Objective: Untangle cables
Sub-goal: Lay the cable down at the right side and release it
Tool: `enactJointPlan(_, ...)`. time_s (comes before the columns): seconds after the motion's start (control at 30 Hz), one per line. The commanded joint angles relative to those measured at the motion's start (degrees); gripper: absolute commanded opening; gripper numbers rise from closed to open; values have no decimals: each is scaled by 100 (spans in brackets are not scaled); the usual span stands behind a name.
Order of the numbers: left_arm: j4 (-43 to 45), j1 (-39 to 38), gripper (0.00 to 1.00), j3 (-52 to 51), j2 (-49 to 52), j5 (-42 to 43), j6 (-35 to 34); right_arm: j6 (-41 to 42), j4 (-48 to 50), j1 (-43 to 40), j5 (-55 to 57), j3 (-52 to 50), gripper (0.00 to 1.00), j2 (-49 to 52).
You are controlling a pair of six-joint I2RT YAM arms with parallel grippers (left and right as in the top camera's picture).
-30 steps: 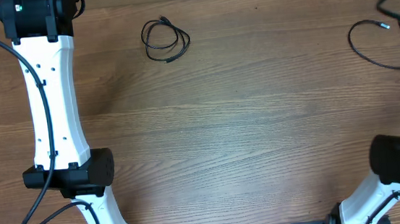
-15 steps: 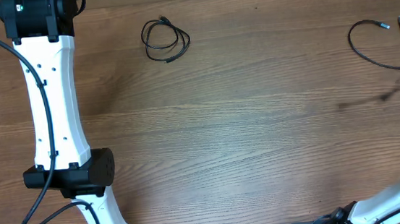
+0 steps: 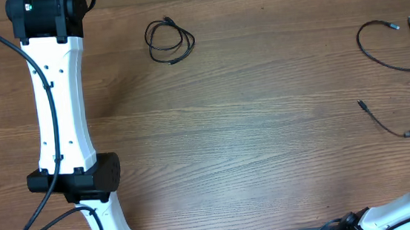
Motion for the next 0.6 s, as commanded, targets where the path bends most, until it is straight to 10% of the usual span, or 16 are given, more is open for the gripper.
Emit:
enactJointPlan(0.0,35,-50,100,125,-210,59,-127,306,498,4,398,-876,4,-136)
enactJointPlan(0.57,164,-52,100,125,-210,61,-358,234,3241,-1097,-160,-4076,4,-116)
